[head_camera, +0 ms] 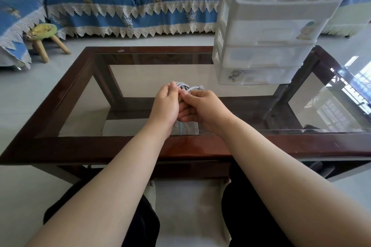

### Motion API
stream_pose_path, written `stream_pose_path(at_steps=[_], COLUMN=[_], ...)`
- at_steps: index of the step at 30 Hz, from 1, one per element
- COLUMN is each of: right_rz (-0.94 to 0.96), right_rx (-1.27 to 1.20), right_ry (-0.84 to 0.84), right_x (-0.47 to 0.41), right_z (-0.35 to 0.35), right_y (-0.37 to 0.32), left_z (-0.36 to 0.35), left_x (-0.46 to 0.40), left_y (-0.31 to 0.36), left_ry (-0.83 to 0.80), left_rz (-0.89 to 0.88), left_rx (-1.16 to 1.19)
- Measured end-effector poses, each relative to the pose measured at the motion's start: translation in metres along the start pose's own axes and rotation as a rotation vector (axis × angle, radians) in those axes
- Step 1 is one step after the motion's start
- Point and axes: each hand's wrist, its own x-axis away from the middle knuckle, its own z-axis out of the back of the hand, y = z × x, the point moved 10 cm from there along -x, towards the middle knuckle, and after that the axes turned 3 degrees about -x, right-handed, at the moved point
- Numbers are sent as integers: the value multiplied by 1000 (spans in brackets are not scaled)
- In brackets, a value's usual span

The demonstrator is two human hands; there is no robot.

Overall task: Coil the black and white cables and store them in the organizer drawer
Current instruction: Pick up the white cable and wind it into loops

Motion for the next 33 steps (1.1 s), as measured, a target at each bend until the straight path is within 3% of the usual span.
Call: stream_pose_path(at_steps=[3,5,7,9,13,16,19,24,30,33], right_rz=[-53,-42,6,92,334,425,330,315,126,135], right_rx=[89,368,635,801,866,883,873,1076,744,698], right_ry=[11,42,90,157,339,296,199,239,126,88], right_x=[2,3,3,2,6,2,-4,-4,-2,1], right_z=[4,11,19,25,39,38,34,33,37,38], right_y=[3,0,-7,-18,-47,-51,-35,-32,-19,-21], left_z=[0,-5,-10,-9,-5,-8,-11,-18,-27,-34], left_x=[-4,-3,-3,-8,-6,-1,2,6,10,14], left_y=[10,17,15,4,-19,-22,-23,-22,-23,-19], left_ry=[-30,-53,-90,-142,-213,-301,-371,-451,-526,-591], left_rz=[-104,-191,-197,-115,222,351,399,381,405,408], left_rx=[-250,-513,-622,-530,3,230,280,223,304,349])
